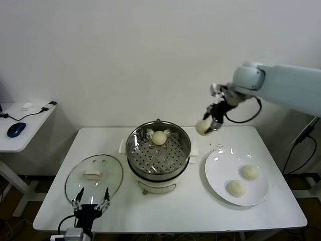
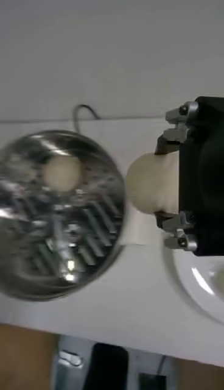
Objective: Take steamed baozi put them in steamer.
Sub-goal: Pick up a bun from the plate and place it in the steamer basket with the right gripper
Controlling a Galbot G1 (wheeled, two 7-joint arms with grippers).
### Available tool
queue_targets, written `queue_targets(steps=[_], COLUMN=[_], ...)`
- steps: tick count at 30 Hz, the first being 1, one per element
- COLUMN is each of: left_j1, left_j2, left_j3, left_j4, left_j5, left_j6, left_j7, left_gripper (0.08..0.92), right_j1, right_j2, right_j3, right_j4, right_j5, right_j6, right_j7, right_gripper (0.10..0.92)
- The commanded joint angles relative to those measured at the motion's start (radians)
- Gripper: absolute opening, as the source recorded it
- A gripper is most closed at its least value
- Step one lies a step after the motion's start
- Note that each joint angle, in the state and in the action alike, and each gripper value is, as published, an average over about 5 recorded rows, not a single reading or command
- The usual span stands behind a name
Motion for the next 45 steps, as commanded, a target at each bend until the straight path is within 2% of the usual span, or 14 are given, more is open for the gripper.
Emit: queue_targets(steps=[1,16,36,45], left_j1=[-0.001,-0.004,-0.003,0.008], left_j2=[0.004,0.009,0.007,0.000], left_j3=[0.001,0.002,0.011,0.015], left_j4=[-0.005,0.010,0.014,0.000], left_j5=[0.000,-0.001,0.001,0.007], left_j6=[0.001,0.003,0.000,-0.001], left_j7=[0.001,0.001,-0.002,-0.002], left_gripper=[0.823,0.823,0.823,0.823], right_j1=[0.009,-0.373,-0.467,-0.250], right_j2=[0.256,0.415,0.418,0.305], right_j3=[0.063,0.132,0.184,0.108], right_j4=[0.120,-0.197,-0.259,-0.202], right_j5=[0.229,0.027,-0.023,-0.090], right_j6=[-0.146,-0.204,-0.179,0.028], right_j7=[0.166,0.249,0.249,0.050], right_gripper=[0.636,0.636,0.640,0.807])
